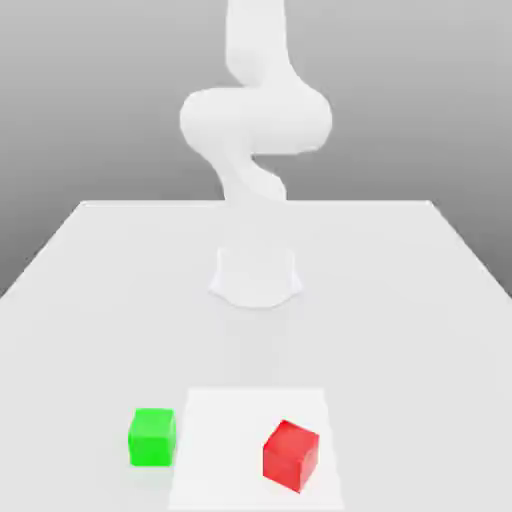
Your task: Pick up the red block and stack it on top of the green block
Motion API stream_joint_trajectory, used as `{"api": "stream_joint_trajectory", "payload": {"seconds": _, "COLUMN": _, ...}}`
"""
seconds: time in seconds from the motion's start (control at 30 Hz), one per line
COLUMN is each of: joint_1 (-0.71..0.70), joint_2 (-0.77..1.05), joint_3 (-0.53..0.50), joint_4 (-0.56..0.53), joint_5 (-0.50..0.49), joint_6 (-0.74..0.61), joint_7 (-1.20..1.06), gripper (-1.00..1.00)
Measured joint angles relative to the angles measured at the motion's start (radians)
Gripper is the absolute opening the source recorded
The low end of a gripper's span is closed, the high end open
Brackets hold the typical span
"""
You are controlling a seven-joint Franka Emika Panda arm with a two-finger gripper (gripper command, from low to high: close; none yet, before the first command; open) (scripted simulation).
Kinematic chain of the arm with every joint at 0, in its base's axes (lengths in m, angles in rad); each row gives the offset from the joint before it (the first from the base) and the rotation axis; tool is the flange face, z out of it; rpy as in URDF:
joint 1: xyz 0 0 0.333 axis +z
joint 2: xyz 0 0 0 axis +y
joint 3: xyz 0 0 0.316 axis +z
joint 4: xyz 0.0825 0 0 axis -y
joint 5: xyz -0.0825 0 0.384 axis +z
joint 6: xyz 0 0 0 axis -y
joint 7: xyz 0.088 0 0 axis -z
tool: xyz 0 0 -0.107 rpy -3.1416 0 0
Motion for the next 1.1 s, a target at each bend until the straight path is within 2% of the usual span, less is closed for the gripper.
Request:
{"api": "stream_joint_trajectory", "payload": {"seconds": 0.47, "joint_1": -0.117, "joint_2": 0.516, "joint_3": 0.154, "joint_4": -0.146, "joint_5": -0.099, "joint_6": 0.222, "joint_7": 0.401, "gripper": 0.00}}
{"api": "stream_joint_trajectory", "payload": {"seconds": 0.63, "joint_1": -0.117, "joint_2": 0.695, "joint_3": 0.168, "joint_4": -0.198, "joint_5": -0.109, "joint_6": 0.301, "joint_7": 0.525, "gripper": 0.00}}
{"api": "stream_joint_trajectory", "payload": {"seconds": 0.77, "joint_1": -0.103, "joint_2": 0.832, "joint_3": 0.173, "joint_4": -0.239, "joint_5": -0.078, "joint_6": 0.369, "joint_7": 0.593, "gripper": 0.00}}
{"api": "stream_joint_trajectory", "payload": {"seconds": 0.93, "joint_1": -0.063, "joint_2": 1.011, "joint_3": 0.120, "joint_4": -0.223, "joint_5": -0.145, "joint_6": 0.507, "joint_7": 0.663, "gripper": 0.00}}
{"api": "stream_joint_trajectory", "payload": {"seconds": 0.97, "joint_1": -0.052, "joint_2": 1.041, "joint_3": 0.106, "joint_4": -0.218, "joint_5": -0.159, "joint_6": 0.531, "joint_7": 0.674, "gripper": -1.00}}
{"api": "stream_joint_trajectory", "payload": {"seconds": 1.1, "joint_1": -0.052, "joint_2": 1.041, "joint_3": 0.106, "joint_4": -0.218, "joint_5": -0.160, "joint_6": 0.533, "joint_7": 0.675, "gripper": -1.00}}
